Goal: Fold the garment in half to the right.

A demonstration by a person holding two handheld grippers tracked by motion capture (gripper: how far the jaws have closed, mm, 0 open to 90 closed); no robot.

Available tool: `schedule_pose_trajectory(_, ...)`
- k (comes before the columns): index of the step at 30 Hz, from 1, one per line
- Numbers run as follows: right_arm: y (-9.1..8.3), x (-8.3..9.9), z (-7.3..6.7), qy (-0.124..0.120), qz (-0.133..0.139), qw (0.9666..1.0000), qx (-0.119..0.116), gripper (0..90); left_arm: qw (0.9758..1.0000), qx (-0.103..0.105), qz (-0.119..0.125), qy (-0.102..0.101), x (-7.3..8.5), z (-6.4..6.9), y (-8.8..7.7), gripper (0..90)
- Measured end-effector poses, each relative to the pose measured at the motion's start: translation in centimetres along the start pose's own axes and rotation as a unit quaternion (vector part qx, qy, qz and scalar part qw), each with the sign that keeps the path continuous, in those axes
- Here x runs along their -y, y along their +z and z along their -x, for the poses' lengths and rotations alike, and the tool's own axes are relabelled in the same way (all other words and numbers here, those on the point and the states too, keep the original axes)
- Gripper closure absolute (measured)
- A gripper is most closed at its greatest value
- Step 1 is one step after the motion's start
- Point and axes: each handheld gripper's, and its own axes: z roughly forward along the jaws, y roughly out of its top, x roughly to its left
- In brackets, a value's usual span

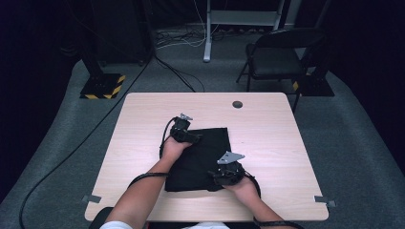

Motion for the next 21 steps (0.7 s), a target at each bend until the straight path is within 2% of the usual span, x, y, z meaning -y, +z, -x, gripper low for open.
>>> schedule_pose_trajectory(7, 0.0, -0.5, 0.3, 0.015, -0.008, 0.9998, -0.008, 38.1, 0.9999, -0.005, 0.003, 0.01, 0.2, 0.0, -1.3, 17.5)
schedule_pose_trajectory(14, -1.9, -1.2, 0.2, 0.001, 0.024, 0.9997, -0.007, 36.1, 0.9999, -0.01, 0.004, 0.0, 0.9, -1.0, -2.4, 16.9)
schedule_pose_trajectory(18, -2.5, -1.0, 0.5, 0.007, 0.031, 0.9993, -0.019, 35.9, 0.9999, -0.013, 0.004, -0.002, 1.2, -1.2, -2.6, 16.9)
schedule_pose_trajectory(21, -2.3, -0.7, 0.7, 0.009, 0.026, 0.9993, -0.027, 35.9, 0.9999, -0.015, 0.004, -0.003, 1.4, -1.1, -2.8, 16.9)
